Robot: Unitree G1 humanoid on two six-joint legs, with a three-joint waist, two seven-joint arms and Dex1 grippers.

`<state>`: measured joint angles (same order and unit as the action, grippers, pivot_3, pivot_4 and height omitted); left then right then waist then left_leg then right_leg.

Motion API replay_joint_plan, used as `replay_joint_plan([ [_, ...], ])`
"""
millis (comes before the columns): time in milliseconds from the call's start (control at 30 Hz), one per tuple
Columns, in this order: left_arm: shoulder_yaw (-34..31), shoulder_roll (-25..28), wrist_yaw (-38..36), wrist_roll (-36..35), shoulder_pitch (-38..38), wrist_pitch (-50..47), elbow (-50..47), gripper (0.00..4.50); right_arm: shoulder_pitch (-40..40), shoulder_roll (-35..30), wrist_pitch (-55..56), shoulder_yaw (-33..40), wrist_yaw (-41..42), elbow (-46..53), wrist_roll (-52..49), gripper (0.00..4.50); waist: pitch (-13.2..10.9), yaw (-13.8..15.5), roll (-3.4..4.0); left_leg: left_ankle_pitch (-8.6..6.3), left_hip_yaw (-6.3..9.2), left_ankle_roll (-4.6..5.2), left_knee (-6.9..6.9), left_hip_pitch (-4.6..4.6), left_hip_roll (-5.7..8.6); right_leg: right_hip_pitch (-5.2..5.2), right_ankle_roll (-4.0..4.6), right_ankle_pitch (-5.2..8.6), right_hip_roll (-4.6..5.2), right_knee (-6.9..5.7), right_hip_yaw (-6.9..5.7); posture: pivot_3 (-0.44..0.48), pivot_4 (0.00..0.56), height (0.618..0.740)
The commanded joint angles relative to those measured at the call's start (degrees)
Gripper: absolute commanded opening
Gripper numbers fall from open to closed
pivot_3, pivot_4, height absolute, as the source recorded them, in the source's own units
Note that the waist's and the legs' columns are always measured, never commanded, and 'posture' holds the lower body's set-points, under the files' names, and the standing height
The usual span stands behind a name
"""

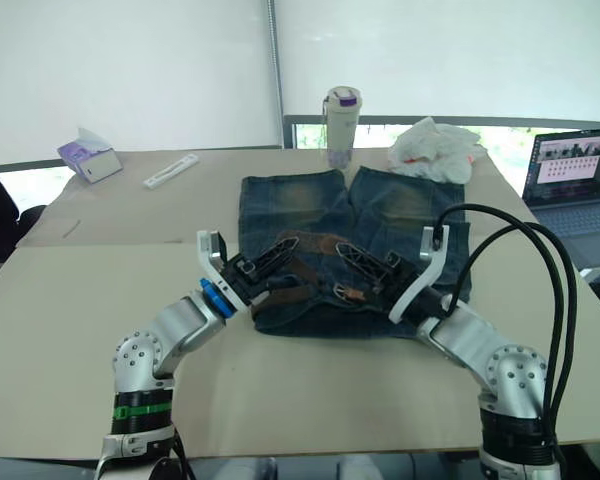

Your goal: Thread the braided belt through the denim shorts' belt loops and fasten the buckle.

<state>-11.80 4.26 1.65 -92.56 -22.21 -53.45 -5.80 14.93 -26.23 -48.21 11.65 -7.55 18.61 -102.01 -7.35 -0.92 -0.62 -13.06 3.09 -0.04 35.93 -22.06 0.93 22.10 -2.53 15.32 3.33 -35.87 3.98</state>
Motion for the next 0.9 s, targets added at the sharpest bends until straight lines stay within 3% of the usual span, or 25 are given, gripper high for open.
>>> replay_joint_plan([
  [33,0.0,2.1,-3.1,-0.4,-0.1,-0.6,-1.1,0.00,0.2,-2.0,0.4,0.6,3.4,2.4,3.9,0.78,0.0,0.0,0.00,0.00,-0.01,0.00,0.00,0.00,0.00,0.00,0.00,0.00,0.00,0.00,0.00,0.000,0.150,0.740],
  [167,-0.8,3.8,-3.0,1.6,-1.2,1.0,1.7,0.00,-1.4,-7.9,-0.3,-0.1,13.2,6.0,15.0,2.19,0.0,0.1,0.02,0.00,-0.06,0.00,0.00,0.01,0.02,0.00,-0.01,0.01,0.00,0.02,-0.01,0.000,0.150,0.740],
  [300,-0.6,7.3,-4.5,6.3,-1.2,0.6,3.8,0.00,-4.8,-23.3,9.4,-12.1,27.1,9.2,48.8,3.47,0.0,0.2,-0.08,0.00,-0.08,0.00,0.03,0.05,0.08,0.02,-0.47,0.28,0.02,0.09,-0.06,0.000,0.150,0.740],
  [467,0.3,8.5,-6.2,13.0,-1.1,1.2,5.5,0.00,-2.9,-27.4,15.5,-20.1,32.3,7.0,67.9,3.47,0.0,0.0,-0.09,0.02,-0.07,-0.04,-0.03,0.11,0.07,0.03,-0.49,0.29,0.00,0.08,-0.01,0.000,0.150,0.740],
  [667,-0.1,7.2,-7.7,15.5,-1.2,1.1,5.5,0.00,0.6,-23.9,18.0,-24.0,32.5,3.9,81.3,3.47,0.0,0.3,-0.16,0.03,0.08,-0.06,-0.02,0.08,0.08,0.03,-0.07,0.04,0.08,0.06,-0.02,0.000,0.150,0.740],
  [900,-0.8,6.7,-8.4,16.7,-0.6,0.7,5.0,0.00,2.9,-20.8,19.6,-25.8,34.9,3.6,90.3,3.47,-0.1,0.3,-0.20,0.03,0.23,-0.07,-0.02,0.09,0.09,0.03,-0.03,0.01,0.11,0.04,-0.01,0.000,0.150,0.740],
])
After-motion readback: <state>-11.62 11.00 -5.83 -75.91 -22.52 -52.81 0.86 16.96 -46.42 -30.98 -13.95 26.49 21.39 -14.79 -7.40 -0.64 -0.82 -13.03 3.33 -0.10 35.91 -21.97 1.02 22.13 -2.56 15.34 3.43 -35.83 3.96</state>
